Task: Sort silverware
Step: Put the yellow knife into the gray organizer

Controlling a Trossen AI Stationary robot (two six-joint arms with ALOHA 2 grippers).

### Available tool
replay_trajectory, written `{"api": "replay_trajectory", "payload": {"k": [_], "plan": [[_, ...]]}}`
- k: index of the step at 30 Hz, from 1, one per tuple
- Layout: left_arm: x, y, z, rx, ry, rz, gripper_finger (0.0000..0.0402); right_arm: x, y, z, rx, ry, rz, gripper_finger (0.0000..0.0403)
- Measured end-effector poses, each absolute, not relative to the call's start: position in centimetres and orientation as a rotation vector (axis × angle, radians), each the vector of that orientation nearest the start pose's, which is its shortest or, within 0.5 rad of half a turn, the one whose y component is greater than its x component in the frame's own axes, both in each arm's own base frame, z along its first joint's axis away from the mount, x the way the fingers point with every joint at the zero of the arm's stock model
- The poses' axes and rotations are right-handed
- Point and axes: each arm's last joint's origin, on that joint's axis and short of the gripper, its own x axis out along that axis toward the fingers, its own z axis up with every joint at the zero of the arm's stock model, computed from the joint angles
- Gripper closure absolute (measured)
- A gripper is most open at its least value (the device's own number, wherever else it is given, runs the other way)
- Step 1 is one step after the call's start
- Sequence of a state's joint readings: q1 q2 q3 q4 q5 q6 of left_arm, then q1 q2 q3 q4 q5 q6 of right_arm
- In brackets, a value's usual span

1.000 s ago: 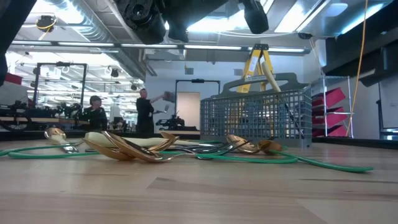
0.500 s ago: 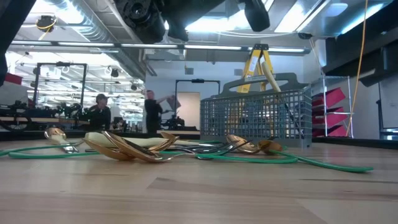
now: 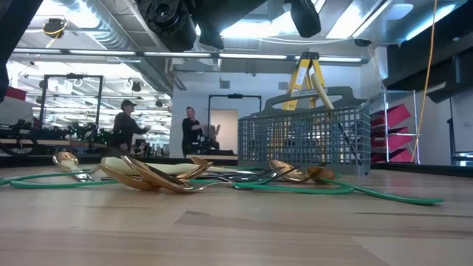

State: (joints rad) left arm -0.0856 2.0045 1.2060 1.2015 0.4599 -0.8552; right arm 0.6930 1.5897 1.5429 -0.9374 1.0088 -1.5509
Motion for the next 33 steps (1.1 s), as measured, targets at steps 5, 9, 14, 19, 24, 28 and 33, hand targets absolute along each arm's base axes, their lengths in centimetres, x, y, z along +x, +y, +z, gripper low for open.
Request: {"api": "replay_trajectory", "payload": {"k": [5, 9, 14, 19, 24, 28, 33], "plan": [[42.84, -4.97, 24.62, -0.745, -0.146, -0.672, 0.0343, 26.17, 18.54, 34.51, -2.213, 0.821, 0.309, 0.0307], [42.82, -4.98, 24.63, -0.738, -0.148, -0.678, 0.0343, 26.28, 18.65, 34.32, -2.21, 0.822, 0.316, 0.0347], [42.83, -4.97, 24.62, -0.737, -0.149, -0.678, 0.0343, 26.27, 18.65, 34.32, -2.189, 0.823, 0.305, 0.0362], [42.82, -4.98, 24.63, -0.73, -0.152, -0.676, 0.0343, 26.28, 18.66, 34.33, -2.187, 0.822, 0.301, 0.0349], [42.83, -4.98, 24.63, -0.728, -0.153, -0.675, 0.0333, 26.28, 18.65, 34.32, -2.172, 0.825, 0.288, 0.0358], [42.83, -4.97, 24.63, -0.728, -0.154, -0.674, 0.0331, 26.29, 18.66, 34.31, -2.17, 0.825, 0.288, 0.0361], [42.8, -4.96, 24.69, -0.726, -0.159, -0.678, 0.034, 26.29, 18.66, 34.31, -2.169, 0.825, 0.286, 0.0359]]}}
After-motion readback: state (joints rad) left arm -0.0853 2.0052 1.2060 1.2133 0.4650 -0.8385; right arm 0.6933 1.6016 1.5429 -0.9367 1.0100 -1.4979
